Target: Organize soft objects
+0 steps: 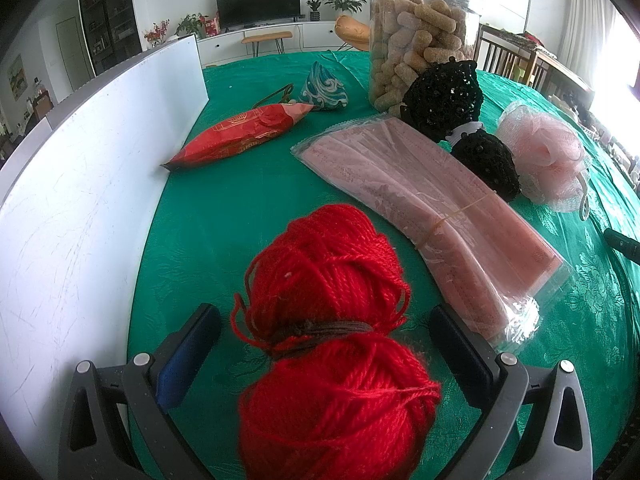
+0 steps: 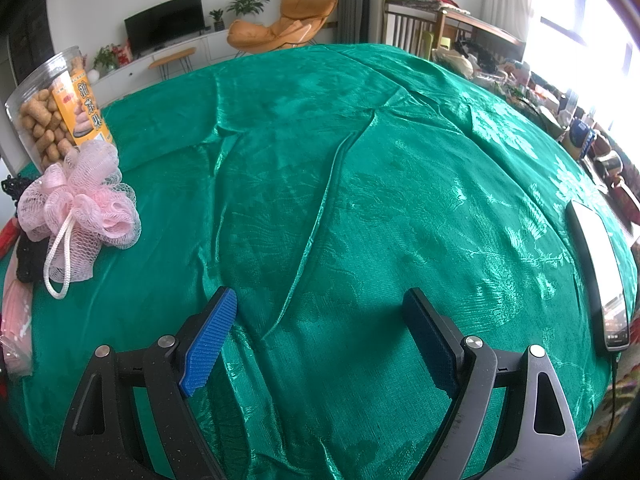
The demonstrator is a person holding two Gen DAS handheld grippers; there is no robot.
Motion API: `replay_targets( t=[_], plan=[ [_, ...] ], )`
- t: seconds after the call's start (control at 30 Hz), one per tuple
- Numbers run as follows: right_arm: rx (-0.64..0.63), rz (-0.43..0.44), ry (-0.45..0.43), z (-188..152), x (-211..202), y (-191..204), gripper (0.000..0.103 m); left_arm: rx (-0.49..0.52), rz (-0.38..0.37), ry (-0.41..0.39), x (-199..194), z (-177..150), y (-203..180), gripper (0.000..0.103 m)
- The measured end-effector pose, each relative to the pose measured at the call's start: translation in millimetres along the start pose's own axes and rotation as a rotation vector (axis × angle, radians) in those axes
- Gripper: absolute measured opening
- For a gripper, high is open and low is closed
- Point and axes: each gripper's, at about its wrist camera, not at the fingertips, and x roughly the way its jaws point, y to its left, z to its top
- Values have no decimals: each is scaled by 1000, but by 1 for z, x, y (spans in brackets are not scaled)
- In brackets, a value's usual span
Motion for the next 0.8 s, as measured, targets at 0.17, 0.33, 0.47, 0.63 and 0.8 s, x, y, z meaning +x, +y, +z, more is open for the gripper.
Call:
replay_targets(
  t=[0.17,0.33,0.47,0.63,0.8],
  plan=[
    [0,0,0,0,0,0,87,0,0,0,0,0,0,103],
    [0,0,0,0,0,0,87,0,0,0,0,0,0,103],
    [1,0,0,0,0,0,87,-1,0,0,0,0,0,103],
    [3,7,0,-1,0,0,88,-1,0,0,0,0,0,103],
    [-31,94,-39,1,-19,8,86,-1,-1,0,0,0,0,103]
  ],
)
